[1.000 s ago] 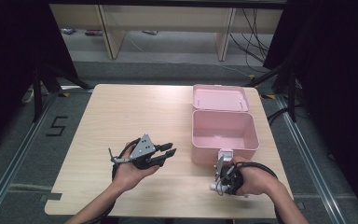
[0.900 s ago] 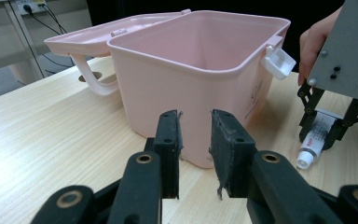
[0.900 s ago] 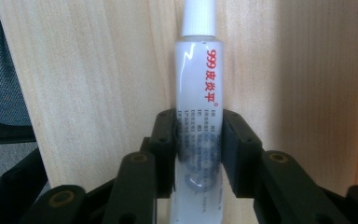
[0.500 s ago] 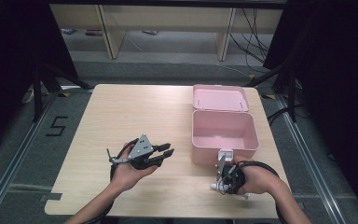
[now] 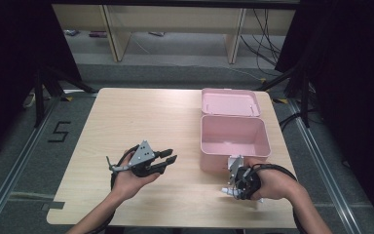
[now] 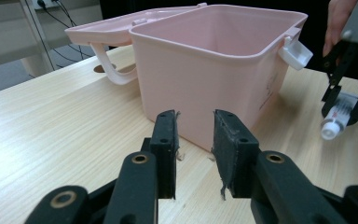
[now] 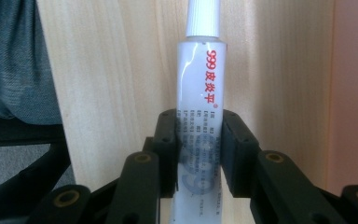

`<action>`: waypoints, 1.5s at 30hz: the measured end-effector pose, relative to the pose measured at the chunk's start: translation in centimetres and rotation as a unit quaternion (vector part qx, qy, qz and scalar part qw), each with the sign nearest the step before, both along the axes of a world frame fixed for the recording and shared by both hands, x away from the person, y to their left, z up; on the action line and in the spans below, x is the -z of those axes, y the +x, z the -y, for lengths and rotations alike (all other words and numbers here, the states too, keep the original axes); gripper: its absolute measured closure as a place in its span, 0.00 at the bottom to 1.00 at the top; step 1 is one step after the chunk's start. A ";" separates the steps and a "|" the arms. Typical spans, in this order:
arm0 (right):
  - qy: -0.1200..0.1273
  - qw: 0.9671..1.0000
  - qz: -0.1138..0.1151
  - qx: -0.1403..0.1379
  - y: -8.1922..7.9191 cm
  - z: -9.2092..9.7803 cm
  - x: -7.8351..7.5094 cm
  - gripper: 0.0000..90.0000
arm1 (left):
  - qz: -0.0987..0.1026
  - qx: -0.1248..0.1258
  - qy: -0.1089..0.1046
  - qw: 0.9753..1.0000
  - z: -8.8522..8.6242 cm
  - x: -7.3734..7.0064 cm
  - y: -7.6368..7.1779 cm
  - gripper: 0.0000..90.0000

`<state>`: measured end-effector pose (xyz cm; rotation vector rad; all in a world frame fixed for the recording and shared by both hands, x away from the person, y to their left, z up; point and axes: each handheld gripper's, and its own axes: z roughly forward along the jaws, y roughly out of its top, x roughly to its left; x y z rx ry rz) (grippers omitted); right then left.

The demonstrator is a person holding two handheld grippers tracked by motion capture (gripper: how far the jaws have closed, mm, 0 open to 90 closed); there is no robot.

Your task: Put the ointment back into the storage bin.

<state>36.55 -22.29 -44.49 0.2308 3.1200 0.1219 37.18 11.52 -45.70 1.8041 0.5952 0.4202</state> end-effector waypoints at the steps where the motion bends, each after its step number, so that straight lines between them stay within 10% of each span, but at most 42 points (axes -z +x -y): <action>1: 0.010 1.000 0.002 -0.012 0.1 0.0 -0.1 0.79 | -0.001 -0.001 -0.001 1.000 -0.1 0.0 0.0 0.76; 7: 0.012 1.000 -0.004 0.025 -0.4 0.1 -1.2 0.79 | -0.001 -0.008 -0.002 1.000 -0.6 0.1 0.1 0.73; 45: 0.018 0.999 0.029 -0.004 0.3 0.6 -6.5 0.79 | -0.009 -0.040 -0.001 0.999 -2.2 0.7 0.2 0.57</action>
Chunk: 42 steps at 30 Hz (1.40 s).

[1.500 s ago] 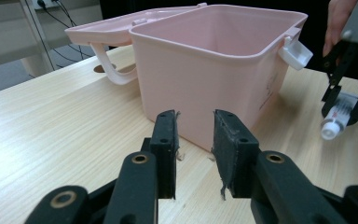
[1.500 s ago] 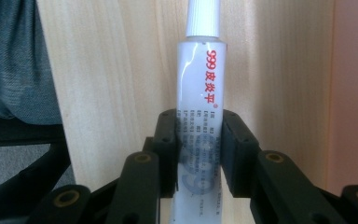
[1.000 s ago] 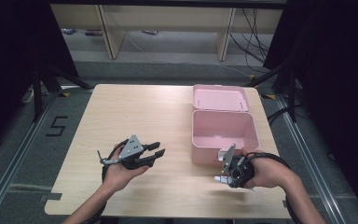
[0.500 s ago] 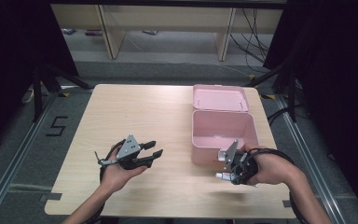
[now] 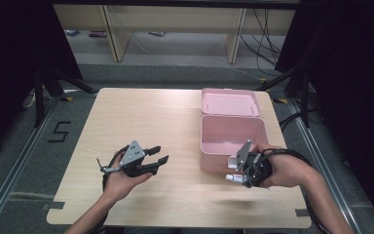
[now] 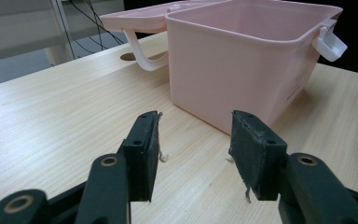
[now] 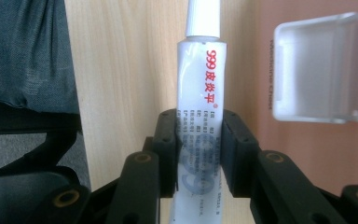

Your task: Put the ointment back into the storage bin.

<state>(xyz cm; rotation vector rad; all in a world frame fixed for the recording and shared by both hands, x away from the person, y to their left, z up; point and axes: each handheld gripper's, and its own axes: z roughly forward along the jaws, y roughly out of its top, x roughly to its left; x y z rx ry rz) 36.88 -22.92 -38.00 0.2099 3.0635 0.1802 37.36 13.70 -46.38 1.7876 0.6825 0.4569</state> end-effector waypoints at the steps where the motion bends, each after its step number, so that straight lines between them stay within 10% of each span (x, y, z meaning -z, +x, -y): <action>1: 0.000 1.000 0.000 0.000 0.0 0.0 0.0 0.79 | 0.000 0.000 0.000 1.000 0.0 0.0 0.0 0.57; 42: -0.002 0.999 0.025 -0.020 2.4 -0.5 -3.3 0.79 | 0.001 0.002 0.001 1.000 0.0 -0.2 0.0 0.57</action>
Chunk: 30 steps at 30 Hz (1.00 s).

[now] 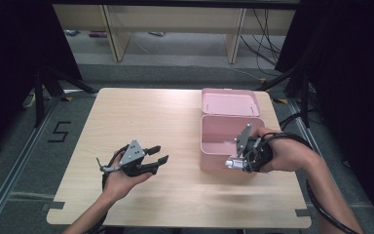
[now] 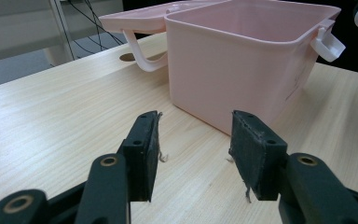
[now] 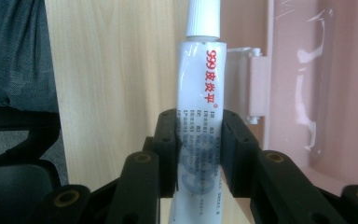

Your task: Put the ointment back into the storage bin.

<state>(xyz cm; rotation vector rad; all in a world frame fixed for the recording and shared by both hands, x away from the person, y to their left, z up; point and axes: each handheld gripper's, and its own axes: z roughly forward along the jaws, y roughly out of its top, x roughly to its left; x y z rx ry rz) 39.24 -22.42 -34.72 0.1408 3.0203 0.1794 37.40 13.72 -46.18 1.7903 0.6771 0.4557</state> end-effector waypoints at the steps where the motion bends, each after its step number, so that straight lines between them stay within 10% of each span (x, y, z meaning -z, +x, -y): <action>1: 0.004 1.000 0.002 -0.007 0.3 0.0 0.0 0.79 | 0.000 0.000 0.000 1.000 0.0 0.0 0.0 0.57; 23: -0.003 1.000 0.014 0.006 1.7 -0.5 -1.2 0.79 | 0.002 0.001 -0.007 1.000 -0.1 0.0 0.1 0.57; 24: 0.006 0.999 0.021 -0.032 2.3 -0.5 -1.1 0.79 | 0.002 0.001 -0.007 1.000 -0.1 0.0 0.1 0.57; 30: 0.001 0.999 0.021 -0.031 2.8 -0.7 -1.1 0.79 | 0.002 0.001 -0.006 1.000 -0.1 0.0 0.1 0.57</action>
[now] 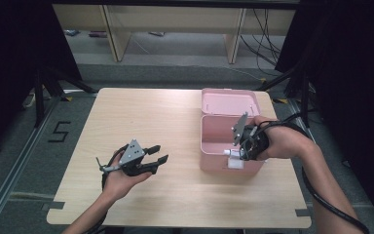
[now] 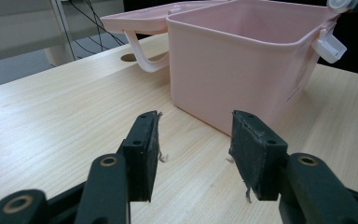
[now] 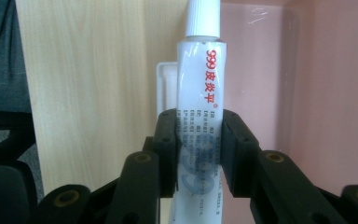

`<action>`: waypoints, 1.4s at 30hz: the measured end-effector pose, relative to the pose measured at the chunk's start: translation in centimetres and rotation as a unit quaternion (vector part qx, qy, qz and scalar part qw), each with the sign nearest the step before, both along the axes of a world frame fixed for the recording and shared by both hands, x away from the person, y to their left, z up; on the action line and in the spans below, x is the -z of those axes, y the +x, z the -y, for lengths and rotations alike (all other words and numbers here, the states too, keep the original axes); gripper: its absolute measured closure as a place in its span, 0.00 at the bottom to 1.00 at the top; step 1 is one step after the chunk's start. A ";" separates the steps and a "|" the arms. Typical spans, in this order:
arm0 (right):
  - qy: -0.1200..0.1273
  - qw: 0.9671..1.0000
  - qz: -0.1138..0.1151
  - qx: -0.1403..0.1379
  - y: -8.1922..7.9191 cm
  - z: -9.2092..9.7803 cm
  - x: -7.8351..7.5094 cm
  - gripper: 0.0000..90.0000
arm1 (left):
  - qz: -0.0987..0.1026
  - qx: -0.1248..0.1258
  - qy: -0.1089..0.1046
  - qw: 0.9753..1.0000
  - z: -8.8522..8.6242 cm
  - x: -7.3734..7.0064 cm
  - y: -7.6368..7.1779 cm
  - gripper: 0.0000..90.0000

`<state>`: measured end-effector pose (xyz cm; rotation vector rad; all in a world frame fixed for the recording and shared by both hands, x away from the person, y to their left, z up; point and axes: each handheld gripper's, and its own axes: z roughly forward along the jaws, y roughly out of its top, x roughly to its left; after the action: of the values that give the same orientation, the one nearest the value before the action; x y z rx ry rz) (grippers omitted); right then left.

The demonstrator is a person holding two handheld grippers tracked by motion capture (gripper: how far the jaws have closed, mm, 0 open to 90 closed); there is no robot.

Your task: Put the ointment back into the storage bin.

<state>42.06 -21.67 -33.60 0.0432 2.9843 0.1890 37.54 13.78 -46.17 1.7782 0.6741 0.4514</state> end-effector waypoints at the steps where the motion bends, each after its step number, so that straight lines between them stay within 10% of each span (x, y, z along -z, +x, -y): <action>1: -0.008 1.000 -0.006 0.025 -0.3 0.0 -0.1 0.79 | 0.000 0.000 0.000 1.000 0.0 0.0 0.0 0.57; 42: -0.027 1.000 0.003 0.016 2.3 -1.0 -0.3 0.79 | -0.002 -0.003 0.005 1.000 -0.1 -0.2 0.0 0.57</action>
<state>44.33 -20.63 -33.35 0.0836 2.9795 0.1060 37.58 13.86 -45.98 1.7871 0.6820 0.4559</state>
